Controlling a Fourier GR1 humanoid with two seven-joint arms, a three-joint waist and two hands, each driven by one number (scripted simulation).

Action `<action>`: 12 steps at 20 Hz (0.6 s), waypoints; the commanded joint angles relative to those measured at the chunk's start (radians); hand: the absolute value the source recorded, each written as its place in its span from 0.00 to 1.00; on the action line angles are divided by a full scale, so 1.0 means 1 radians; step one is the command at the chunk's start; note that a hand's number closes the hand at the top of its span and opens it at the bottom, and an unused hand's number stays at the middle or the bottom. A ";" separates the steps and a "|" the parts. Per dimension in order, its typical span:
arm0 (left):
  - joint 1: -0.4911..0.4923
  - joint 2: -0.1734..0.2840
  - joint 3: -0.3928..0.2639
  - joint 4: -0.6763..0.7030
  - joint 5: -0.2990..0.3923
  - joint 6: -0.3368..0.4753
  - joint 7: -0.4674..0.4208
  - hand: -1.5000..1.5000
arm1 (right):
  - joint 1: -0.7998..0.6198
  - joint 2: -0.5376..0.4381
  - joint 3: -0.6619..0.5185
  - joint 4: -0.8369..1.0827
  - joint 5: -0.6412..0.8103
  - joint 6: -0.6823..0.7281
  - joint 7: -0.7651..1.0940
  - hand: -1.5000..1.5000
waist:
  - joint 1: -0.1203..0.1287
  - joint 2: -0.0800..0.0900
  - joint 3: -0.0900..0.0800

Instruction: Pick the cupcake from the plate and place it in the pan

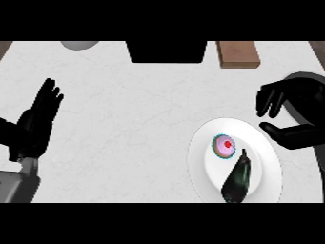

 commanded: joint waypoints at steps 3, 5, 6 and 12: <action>0.013 -0.049 -0.049 -0.036 -0.008 0.004 0.026 0.50 | 0.009 -0.219 -0.103 0.231 0.197 0.135 -0.352 0.00 | 0.015 0.004 0.000; -0.072 0.009 0.015 -0.014 0.022 -0.026 0.073 0.50 | -0.005 -0.250 -0.077 0.263 0.273 0.124 -0.466 0.00 | 0.012 0.005 -0.001; -0.045 -0.008 -0.012 -0.054 0.001 0.002 0.085 0.50 | 0.000 -0.264 -0.046 0.241 0.317 0.105 -0.490 0.00 | 0.015 0.000 -0.001; -0.061 -0.021 -0.004 -0.019 -0.003 -0.013 0.096 0.50 | -0.138 -0.309 0.047 0.226 0.371 0.065 -0.474 0.00 | 0.007 -0.004 -0.004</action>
